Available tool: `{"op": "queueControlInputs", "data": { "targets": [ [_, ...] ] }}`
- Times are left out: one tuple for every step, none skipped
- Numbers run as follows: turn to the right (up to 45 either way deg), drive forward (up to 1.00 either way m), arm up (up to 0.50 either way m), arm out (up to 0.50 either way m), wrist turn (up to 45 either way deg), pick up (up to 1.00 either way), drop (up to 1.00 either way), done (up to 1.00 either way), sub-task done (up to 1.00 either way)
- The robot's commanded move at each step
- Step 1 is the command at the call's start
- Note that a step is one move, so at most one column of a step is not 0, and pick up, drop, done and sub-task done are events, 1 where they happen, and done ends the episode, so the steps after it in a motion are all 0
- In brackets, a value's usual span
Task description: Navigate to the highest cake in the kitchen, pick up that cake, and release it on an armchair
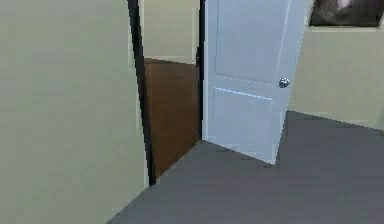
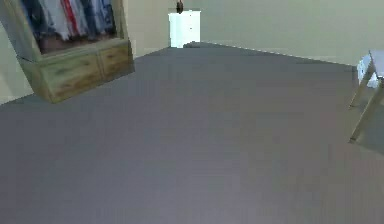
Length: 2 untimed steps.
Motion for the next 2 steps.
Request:
{"op": "queueControlInputs", "data": {
  "targets": [
    [0.0,1.00,0.00,0.00,0.0,0.00,0.00,0.00,0.00],
    [0.0,0.45,0.00,0.00,0.0,0.00,0.00,0.00,0.00]
  ]
}}
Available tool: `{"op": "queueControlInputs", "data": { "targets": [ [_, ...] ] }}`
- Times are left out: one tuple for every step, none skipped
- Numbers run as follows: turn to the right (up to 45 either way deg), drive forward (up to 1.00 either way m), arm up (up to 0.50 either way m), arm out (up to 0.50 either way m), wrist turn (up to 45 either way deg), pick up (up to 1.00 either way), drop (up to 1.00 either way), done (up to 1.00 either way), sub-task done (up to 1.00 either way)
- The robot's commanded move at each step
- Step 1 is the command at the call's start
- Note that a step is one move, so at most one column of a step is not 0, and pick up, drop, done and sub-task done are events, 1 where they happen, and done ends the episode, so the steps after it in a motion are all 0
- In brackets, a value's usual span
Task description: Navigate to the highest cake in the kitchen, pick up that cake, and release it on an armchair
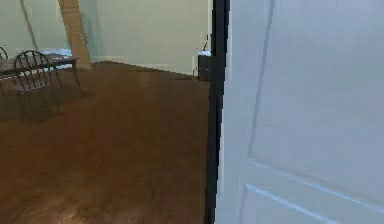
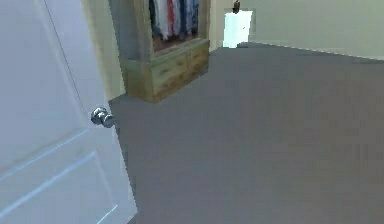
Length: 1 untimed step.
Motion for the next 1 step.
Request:
{"op": "queueControlInputs", "data": {
  "targets": [
    [12.0,0.00,0.00,0.00,0.0,0.00,0.00,0.00,0.00]
  ]
}}
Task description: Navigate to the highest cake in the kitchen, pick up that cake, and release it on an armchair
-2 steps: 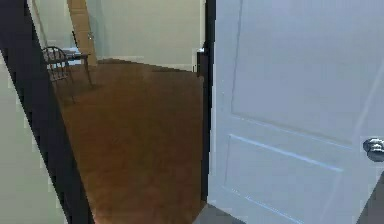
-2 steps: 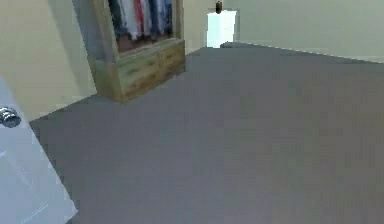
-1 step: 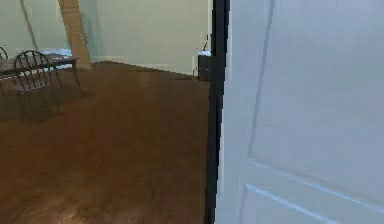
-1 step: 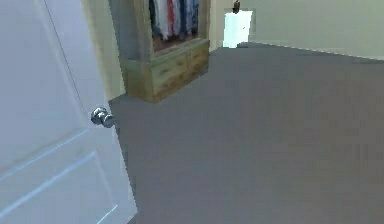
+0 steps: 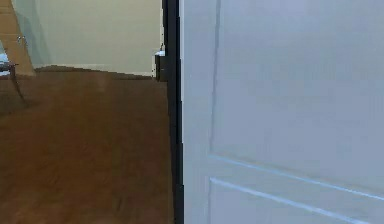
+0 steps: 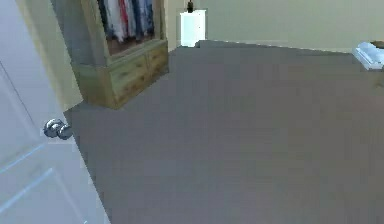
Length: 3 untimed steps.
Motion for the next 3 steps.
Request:
{"op": "queueControlInputs", "data": {
  "targets": [
    [0.0,0.30,0.00,0.00,0.0,0.00,0.00,0.00,0.00],
    [-45.0,0.00,0.00,0.00,0.0,0.00,0.00,0.00,0.00],
    [-15.0,0.00,0.00,0.00,0.0,0.00,0.00,0.00,0.00]
  ]
}}
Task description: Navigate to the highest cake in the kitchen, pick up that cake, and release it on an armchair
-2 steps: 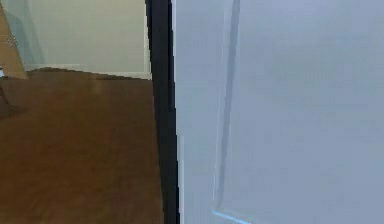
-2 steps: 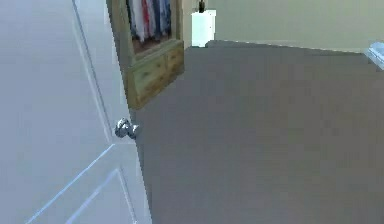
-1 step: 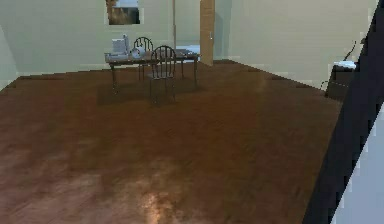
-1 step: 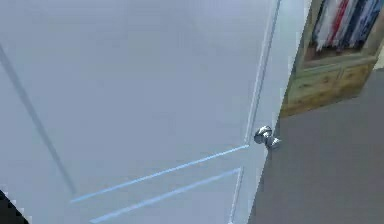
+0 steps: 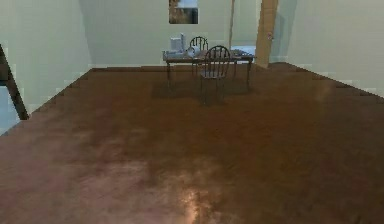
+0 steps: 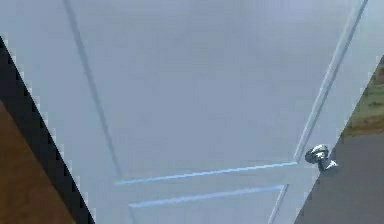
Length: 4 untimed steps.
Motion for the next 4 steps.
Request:
{"op": "queueControlInputs", "data": {
  "targets": [
    [0.0,0.45,0.00,0.00,0.0,0.00,0.00,0.00,0.00],
    [24.0,0.00,0.00,0.00,0.0,0.00,0.00,0.00,0.00],
    [0.0,1.00,0.00,0.00,0.0,0.00,0.00,0.00,0.00],
    [0.0,1.00,0.00,0.00,0.0,0.00,0.00,0.00,0.00]
  ]
}}
